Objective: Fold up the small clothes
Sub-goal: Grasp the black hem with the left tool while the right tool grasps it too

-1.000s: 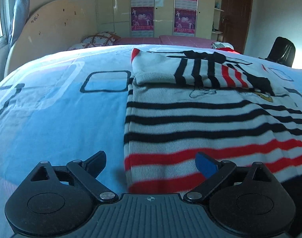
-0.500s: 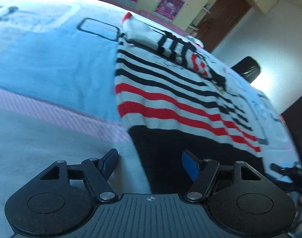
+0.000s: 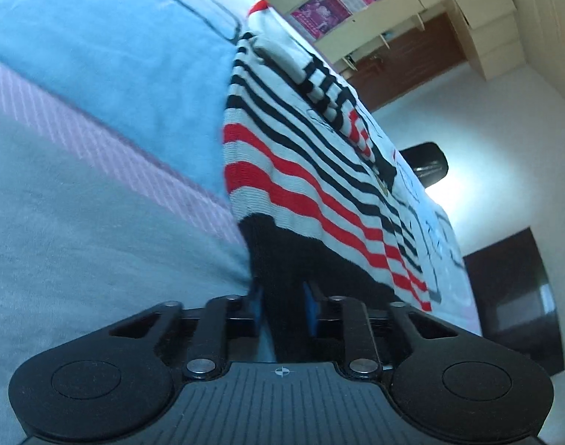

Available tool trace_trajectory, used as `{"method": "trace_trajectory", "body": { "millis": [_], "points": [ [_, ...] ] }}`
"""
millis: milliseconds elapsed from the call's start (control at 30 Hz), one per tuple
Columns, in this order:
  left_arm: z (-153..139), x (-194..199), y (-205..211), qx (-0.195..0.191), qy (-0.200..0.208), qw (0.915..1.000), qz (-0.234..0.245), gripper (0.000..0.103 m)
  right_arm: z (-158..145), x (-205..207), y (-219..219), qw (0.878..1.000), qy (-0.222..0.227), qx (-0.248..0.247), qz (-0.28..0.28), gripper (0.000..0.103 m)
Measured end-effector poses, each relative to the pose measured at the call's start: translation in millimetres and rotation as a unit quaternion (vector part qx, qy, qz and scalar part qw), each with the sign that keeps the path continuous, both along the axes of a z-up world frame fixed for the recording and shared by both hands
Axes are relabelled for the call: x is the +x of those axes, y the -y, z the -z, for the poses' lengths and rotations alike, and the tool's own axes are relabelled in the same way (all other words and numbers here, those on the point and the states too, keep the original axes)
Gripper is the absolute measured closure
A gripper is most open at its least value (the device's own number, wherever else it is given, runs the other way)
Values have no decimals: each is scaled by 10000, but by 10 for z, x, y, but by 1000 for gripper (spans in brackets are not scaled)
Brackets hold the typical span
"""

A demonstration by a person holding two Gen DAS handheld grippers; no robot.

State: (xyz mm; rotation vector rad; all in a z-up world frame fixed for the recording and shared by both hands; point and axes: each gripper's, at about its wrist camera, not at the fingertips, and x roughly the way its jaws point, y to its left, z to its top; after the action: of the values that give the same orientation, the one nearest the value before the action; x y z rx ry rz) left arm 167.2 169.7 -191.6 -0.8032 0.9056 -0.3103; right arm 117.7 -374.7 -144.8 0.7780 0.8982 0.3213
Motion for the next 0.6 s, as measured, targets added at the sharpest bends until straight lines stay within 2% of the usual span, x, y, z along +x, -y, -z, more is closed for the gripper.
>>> {"method": "trace_trajectory", "body": {
  "millis": [67, 100, 167, 233, 400, 500, 567, 600],
  "points": [
    [11, 9, 6, -26, -19, 10000, -2, 88, 4, 24, -13, 10000, -18, -82, -32, 89],
    [2, 6, 28, 47, 4, 10000, 14, 92, 3, 35, -27, 9999, -35, -118, -58, 96],
    [-17, -6, 80, 172, 78, 9998, 26, 97, -28, 16, -58, 9996, 65, -236, -112, 96],
    [-62, -46, 122, 241, 254, 9994, -8, 98, -87, -17, -65, 9993, 191, -296, -78, 97],
    [-245, -233, -39, 19, 796, 9959, -438, 98, -371, -126, 42, 9974, 659, -297, 44, 97],
    [-172, -247, -85, 145, 653, 9965, -503, 98, -394, -126, 77, 9969, 684, -394, -26, 97],
    [2, -216, -67, 272, 359, 9978, -485, 98, -257, -75, 81, 9979, 417, -490, -49, 97],
    [58, -228, -79, 161, 380, 9976, -553, 98, -168, -45, 76, 9983, 214, -532, -55, 97]
  ]
}}
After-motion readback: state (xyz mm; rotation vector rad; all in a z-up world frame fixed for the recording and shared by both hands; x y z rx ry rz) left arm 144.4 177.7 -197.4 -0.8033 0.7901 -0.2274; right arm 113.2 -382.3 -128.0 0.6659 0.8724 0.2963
